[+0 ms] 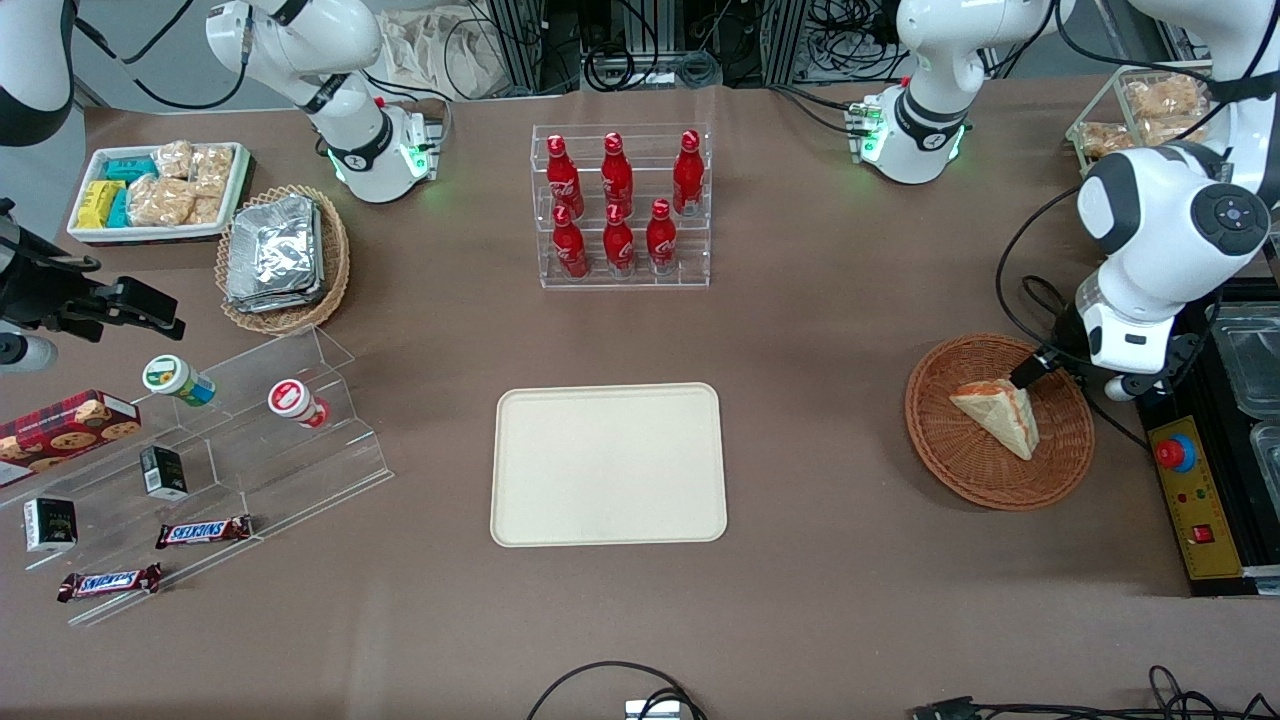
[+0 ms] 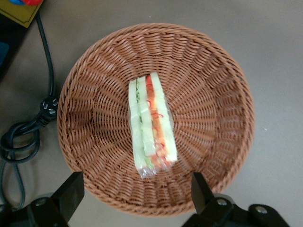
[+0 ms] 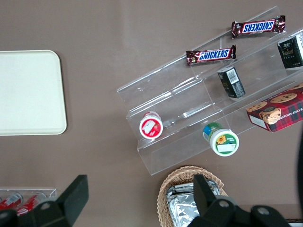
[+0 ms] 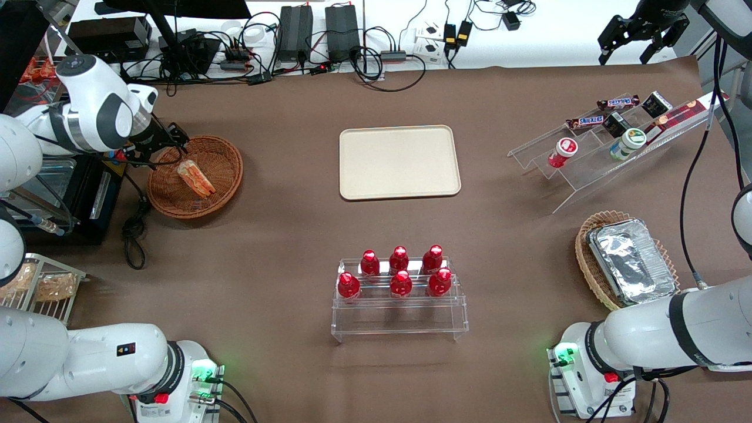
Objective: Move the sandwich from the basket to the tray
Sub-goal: 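Lower the open left gripper around the sandwich and close it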
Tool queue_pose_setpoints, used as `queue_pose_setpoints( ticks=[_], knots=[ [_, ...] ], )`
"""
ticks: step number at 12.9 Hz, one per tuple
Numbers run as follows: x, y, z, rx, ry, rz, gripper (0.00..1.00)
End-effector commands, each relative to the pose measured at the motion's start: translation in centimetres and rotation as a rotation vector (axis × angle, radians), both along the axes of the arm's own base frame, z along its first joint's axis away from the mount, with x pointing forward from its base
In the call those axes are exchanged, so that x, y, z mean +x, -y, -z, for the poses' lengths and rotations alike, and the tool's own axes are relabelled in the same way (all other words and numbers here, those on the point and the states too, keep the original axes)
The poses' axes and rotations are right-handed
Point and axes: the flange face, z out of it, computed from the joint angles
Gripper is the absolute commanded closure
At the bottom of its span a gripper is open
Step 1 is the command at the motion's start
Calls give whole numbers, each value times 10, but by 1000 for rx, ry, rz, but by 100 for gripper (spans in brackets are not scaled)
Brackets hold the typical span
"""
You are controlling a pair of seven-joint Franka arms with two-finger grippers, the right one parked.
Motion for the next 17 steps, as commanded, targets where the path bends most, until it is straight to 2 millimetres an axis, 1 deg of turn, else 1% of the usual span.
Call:
queue_pose_setpoints(
  ticks=[1,4,6,11,16,17],
  knots=[
    [2,3,17,-9,19,-65,0],
    [6,5,33,-15,34,-104,0],
    [9,7,47,-19,46,-123,0],
    [6,9,78,-26,79,-151,0],
    [6,8,96,-28,85,-153,0],
    [7,8,97,-29,88,-153,1]
  ],
)
